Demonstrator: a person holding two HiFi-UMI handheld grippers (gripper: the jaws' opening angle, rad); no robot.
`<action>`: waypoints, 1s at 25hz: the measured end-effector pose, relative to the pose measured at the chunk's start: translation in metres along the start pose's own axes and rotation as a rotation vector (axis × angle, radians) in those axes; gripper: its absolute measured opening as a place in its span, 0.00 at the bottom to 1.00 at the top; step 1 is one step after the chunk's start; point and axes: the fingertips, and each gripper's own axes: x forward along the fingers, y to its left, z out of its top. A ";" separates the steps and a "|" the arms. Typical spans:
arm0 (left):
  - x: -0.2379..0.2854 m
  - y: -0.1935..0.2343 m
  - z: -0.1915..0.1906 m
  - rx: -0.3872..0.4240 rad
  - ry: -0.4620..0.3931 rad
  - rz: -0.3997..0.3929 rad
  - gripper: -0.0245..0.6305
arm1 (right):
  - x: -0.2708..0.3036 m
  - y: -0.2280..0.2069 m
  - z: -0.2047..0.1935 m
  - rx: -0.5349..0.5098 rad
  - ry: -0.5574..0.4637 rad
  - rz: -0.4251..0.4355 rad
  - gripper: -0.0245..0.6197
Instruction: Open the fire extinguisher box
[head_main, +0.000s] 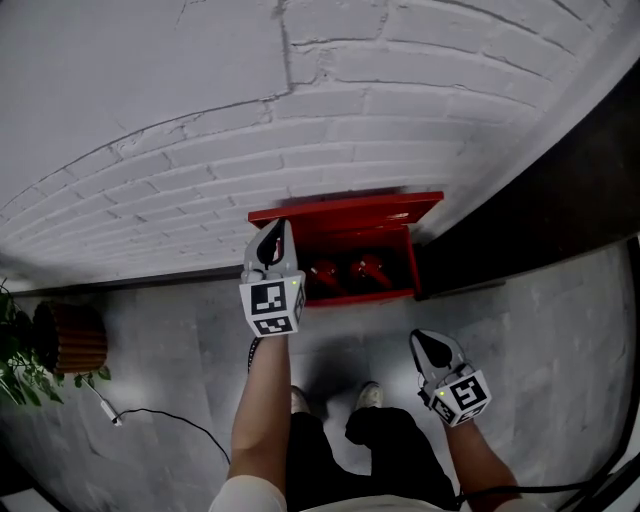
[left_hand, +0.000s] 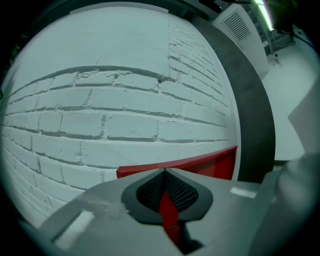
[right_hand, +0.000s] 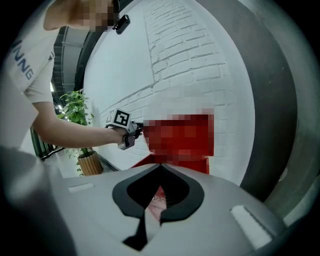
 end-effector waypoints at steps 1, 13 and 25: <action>0.005 0.001 0.002 -0.001 -0.005 0.000 0.04 | -0.001 0.000 -0.001 -0.001 0.003 0.001 0.05; 0.026 0.000 0.005 -0.009 -0.003 -0.008 0.04 | -0.011 -0.013 -0.008 0.007 0.019 -0.021 0.05; -0.050 -0.027 -0.009 -0.001 0.061 -0.031 0.04 | -0.009 -0.016 0.019 -0.002 -0.026 -0.049 0.05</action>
